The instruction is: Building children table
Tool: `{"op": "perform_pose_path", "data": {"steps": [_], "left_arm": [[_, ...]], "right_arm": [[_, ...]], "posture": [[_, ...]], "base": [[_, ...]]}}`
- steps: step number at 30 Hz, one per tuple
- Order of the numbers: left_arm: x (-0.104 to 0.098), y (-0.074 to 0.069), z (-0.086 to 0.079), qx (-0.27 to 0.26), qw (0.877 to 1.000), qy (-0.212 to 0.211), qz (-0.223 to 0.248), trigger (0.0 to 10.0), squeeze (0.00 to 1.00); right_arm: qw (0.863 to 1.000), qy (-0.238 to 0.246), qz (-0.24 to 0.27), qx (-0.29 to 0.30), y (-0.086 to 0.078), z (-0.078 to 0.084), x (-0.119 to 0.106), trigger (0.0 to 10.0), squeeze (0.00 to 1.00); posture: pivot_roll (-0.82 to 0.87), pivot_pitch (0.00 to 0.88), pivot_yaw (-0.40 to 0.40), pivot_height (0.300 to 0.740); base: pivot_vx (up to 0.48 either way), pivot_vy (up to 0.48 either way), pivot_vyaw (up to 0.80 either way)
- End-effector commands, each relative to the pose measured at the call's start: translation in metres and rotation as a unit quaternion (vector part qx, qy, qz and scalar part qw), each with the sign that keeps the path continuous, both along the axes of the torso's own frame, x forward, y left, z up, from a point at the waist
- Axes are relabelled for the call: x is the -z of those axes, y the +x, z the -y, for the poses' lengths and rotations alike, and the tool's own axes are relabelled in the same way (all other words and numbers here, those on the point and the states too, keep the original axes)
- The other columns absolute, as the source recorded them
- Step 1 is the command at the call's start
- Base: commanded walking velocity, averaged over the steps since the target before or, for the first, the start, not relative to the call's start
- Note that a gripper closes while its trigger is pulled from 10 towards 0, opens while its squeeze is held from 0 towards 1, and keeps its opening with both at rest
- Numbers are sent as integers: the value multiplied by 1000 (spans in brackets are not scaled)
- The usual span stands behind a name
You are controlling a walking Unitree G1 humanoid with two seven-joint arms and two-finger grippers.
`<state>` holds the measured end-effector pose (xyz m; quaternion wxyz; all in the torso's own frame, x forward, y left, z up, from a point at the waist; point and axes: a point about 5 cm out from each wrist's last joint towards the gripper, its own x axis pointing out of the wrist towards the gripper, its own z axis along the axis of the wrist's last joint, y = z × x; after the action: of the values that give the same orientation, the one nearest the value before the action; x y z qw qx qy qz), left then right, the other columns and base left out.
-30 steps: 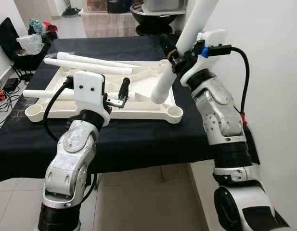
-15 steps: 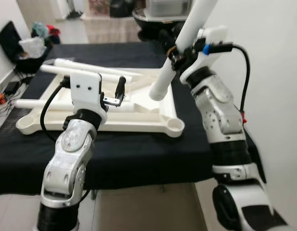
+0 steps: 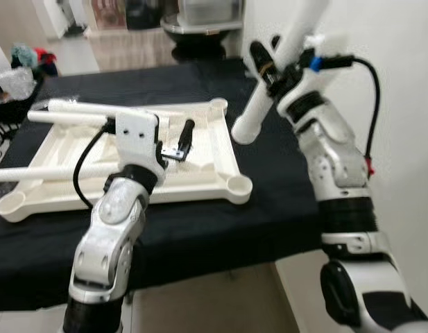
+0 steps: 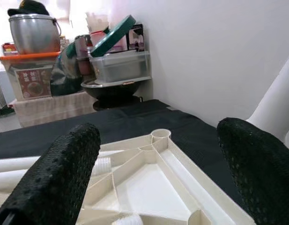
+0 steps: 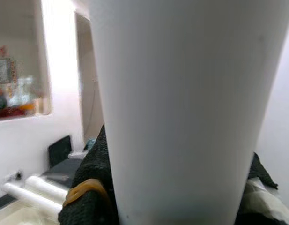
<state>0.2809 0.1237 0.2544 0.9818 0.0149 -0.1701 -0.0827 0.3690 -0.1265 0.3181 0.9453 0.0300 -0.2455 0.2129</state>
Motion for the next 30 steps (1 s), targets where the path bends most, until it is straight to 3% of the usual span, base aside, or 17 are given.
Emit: {"op": "perform_pose_path", "data": {"steps": [1,5,7,11,13,14,16,17,18,20,22,23,24,25,26,27,30], "left_arm": [[13,-3,1,17,999,10,-33,10000,0],[29,-9,3,45,997,16,-67,10000,0],[40,-14,3,69,993,9,-92,10000,0],[49,-19,1,75,991,8,-111,10000,0],[57,-24,2,85,988,4,-126,10000,0],[57,-24,2,85,988,4,-126,10000,0],[61,-28,4,91,987,0,-132,10000,0],[63,-32,6,102,985,-4,-137,10000,0],[63,-32,6,102,985,-4,-137,10000,0],[68,-41,13,127,981,-16,-148,10000,0],[68,-41,13,127,981,-16,-148,10000,0],[69,-47,19,147,977,-21,-153,10000,0],[69,-47,19,147,977,-21,-153,10000,0],[69,-52,24,163,974,-25,-155,10000,0],[69,-52,24,163,974,-25,-155,10000,0],[68,-57,29,177,971,-27,-157,10000,0],[68,-65,35,194,967,-33,-163,10000,0]], "right_arm": [[999,-37,-16,-5,6,0,-1,10000,0],[997,-64,-38,-30,12,1,0,10000,0],[994,-69,-45,-75,14,-2,0,10000,0],[990,-74,-54,-107,18,-5,0,10000,0],[980,-85,-71,-163,18,-11,3,10000,0],[980,-85,-71,-163,18,-11,3,10000,0],[973,-90,-77,-197,17,-14,5,10000,0],[963,-96,-79,-238,15,-17,5,10000,0],[963,-96,-79,-238,15,-17,5,10000,0],[936,-105,-67,-331,5,-19,4,10000,0],[936,-105,-67,-331,5,-19,4,10000,0],[919,-108,-62,-375,1,-17,4,10000,0],[919,-108,-62,-375,1,-17,4,10000,0],[908,-117,-59,-398,-1,-14,4,10000,0],[908,-117,-59,-398,-1,-14,4,10000,0],[900,-125,-59,-414,0,-9,5,10000,0],[897,-141,-63,-414,3,1,6,10000,0]], "posture": [[87,73,-38,740],[87,81,-42,740],[87,85,-43,740],[90,95,-55,740],[91,107,-64,740],[91,107,-64,740],[91,107,-64,740],[91,112,-66,740],[91,112,-66,740],[95,133,-70,740],[95,133,-70,740],[101,142,-70,740],[101,142,-70,740],[104,152,-72,740],[104,152,-72,740],[105,165,-70,740],[108,187,-68,740]], "base": [[0,0,0],[0,0,0],[0,0,0],[0,0,0],[0,0,0],[0,0,0],[0,0,0],[0,0,0],[0,0,0],[0,0,0],[0,0,0],[0,0,0],[0,0,0],[0,0,0],[0,0,0],[0,0,0],[0,0,0]]}}
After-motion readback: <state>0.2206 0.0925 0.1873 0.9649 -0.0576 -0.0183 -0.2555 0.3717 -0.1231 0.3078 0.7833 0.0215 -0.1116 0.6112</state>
